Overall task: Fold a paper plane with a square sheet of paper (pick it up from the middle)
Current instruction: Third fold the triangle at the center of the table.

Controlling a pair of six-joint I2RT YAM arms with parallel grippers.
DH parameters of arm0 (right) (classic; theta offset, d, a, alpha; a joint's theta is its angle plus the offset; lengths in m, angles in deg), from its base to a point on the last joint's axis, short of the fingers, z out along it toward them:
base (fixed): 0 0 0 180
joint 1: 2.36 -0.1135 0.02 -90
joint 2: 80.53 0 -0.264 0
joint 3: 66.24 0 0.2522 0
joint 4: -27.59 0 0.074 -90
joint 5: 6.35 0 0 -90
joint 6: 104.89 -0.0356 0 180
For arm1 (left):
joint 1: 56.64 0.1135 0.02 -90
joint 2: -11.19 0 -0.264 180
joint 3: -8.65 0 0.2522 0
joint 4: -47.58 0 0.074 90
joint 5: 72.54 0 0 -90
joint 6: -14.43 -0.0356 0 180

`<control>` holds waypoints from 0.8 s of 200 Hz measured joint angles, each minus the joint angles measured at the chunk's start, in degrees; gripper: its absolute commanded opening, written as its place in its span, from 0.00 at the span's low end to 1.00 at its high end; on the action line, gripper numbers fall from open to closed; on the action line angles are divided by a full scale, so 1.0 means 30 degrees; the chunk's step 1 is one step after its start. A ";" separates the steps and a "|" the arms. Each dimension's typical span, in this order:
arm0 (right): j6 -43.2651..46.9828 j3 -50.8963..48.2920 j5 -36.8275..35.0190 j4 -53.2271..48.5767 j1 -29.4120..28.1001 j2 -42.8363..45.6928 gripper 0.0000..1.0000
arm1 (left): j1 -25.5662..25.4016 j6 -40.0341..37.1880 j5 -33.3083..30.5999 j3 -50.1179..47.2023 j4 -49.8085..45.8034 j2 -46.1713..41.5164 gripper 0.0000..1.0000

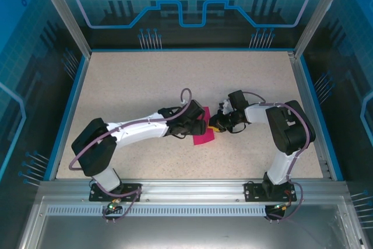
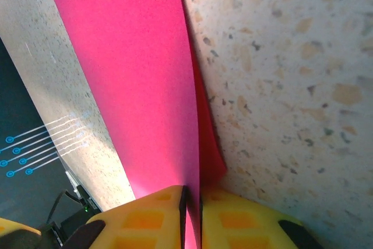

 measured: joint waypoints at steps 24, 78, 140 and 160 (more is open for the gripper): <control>-0.0138 0.0007 0.0102 0.0080 -0.0007 -0.0109 0.15 | 0.0146 0.1100 -0.0226 0.0488 -0.0168 0.0007 0.60; -0.0692 -0.0007 0.0663 0.0423 0.0109 -0.0277 0.15 | 0.0109 0.2834 -0.0991 0.0561 -0.0182 -0.0627 0.61; -0.0736 -0.0277 0.0554 0.0721 0.0109 -0.0051 0.16 | -0.1086 0.1013 -0.1843 0.0197 -0.0714 -0.1486 0.63; -0.0933 -0.0576 0.0393 0.1180 0.0087 0.0160 0.17 | -0.1719 0.0226 -0.1807 -0.0597 -0.0568 -0.1858 0.65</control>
